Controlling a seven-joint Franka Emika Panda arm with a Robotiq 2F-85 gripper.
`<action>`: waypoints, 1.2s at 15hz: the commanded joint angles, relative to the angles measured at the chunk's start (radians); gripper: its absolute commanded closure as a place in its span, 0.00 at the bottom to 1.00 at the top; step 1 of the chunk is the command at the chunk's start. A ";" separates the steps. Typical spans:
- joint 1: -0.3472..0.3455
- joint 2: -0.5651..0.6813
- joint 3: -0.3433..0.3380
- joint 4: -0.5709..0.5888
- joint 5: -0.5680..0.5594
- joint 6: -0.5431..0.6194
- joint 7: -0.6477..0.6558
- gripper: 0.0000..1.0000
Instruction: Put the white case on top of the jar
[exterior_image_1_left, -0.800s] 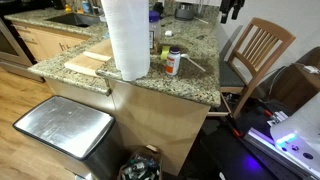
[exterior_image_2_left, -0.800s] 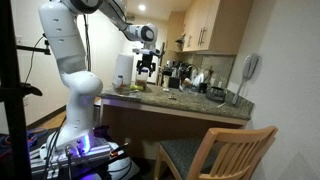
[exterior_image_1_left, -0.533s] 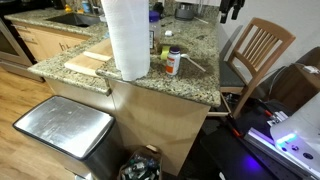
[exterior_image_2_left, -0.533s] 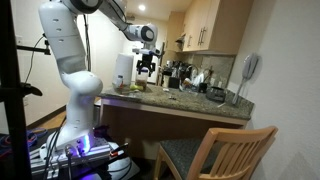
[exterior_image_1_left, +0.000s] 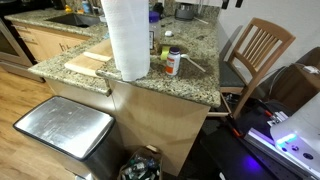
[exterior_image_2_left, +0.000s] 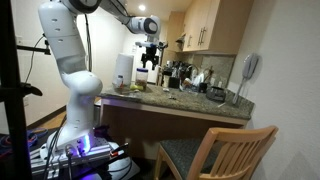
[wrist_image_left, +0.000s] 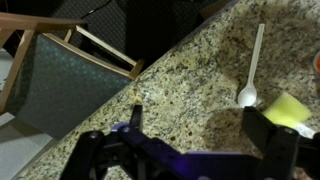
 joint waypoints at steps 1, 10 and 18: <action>-0.009 -0.004 -0.009 0.058 0.014 -0.052 -0.016 0.00; -0.007 0.207 0.039 0.229 0.012 -0.015 0.152 0.00; 0.040 0.502 0.045 0.413 -0.023 0.149 0.435 0.00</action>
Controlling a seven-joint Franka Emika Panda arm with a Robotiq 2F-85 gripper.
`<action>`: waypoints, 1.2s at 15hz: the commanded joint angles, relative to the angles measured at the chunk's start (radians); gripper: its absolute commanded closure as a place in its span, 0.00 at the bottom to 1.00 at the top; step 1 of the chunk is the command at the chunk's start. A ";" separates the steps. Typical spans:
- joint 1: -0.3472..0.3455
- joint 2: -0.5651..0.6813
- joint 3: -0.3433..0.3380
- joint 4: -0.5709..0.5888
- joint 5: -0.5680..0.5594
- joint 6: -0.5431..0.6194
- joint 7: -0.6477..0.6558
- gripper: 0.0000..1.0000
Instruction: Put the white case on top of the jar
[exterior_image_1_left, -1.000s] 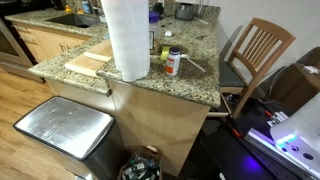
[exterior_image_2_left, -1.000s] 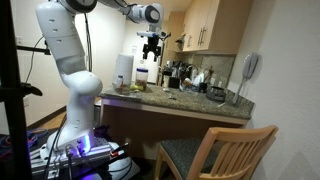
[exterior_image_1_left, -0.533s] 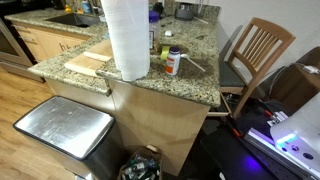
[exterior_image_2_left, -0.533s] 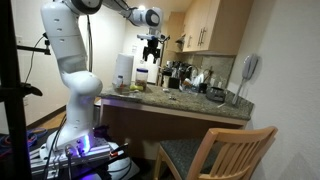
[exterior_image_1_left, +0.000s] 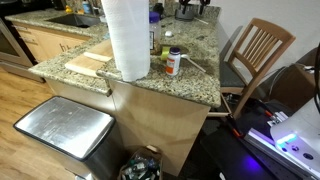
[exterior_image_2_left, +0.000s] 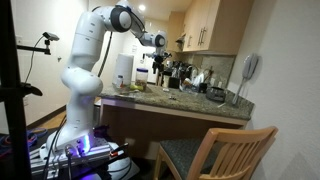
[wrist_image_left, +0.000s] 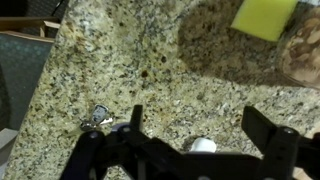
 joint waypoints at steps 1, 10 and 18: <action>0.020 0.033 -0.023 0.034 0.005 -0.003 0.006 0.00; 0.073 0.302 -0.061 0.263 0.044 0.145 0.272 0.00; 0.102 0.349 -0.092 0.291 0.028 0.196 0.355 0.00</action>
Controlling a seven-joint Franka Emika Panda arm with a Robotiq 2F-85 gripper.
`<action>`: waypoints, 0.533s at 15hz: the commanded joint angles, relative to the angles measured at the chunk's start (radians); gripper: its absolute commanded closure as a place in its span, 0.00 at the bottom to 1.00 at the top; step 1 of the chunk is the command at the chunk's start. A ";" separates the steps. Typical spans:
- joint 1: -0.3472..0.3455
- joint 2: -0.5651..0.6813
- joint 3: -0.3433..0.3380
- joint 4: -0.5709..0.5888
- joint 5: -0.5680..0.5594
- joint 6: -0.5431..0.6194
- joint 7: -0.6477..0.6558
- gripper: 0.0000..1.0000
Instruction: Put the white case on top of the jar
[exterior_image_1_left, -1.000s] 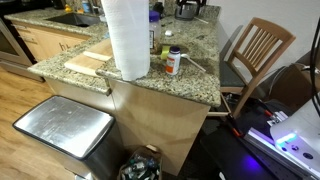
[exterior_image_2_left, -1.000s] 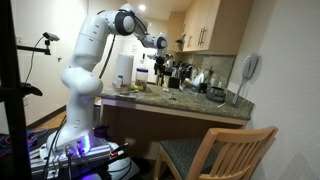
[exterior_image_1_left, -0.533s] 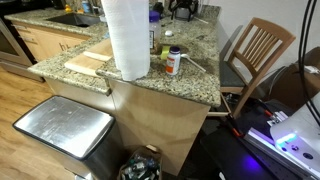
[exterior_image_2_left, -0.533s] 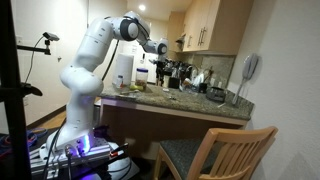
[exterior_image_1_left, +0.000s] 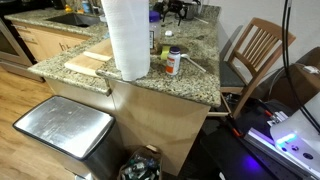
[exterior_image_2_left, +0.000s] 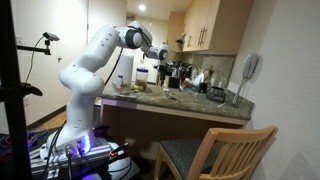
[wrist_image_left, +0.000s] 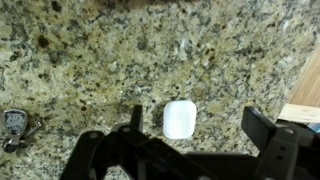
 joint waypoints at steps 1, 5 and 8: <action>0.015 0.018 -0.029 0.010 -0.009 0.012 0.022 0.00; -0.005 0.102 -0.046 0.061 0.028 0.065 0.078 0.00; 0.002 0.092 -0.055 0.033 0.026 0.076 0.081 0.00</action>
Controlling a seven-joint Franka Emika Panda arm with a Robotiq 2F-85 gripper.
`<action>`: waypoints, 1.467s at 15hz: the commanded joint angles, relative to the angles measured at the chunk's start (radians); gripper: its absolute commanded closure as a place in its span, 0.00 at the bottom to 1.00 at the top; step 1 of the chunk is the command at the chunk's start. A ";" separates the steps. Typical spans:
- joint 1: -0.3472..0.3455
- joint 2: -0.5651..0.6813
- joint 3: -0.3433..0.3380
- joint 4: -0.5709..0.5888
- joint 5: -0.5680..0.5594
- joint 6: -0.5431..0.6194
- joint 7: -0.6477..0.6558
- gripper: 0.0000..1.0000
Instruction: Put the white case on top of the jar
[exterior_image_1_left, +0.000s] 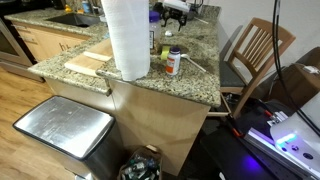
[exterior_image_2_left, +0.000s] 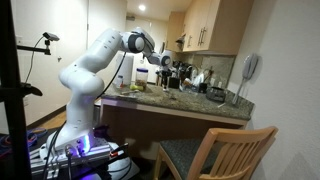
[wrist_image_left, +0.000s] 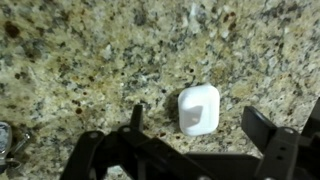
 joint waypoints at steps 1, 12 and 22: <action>0.005 0.017 -0.011 0.011 0.010 0.011 0.003 0.00; 0.022 0.073 -0.021 0.030 -0.007 0.016 0.015 0.00; 0.024 0.056 -0.040 0.010 -0.030 0.008 0.017 0.80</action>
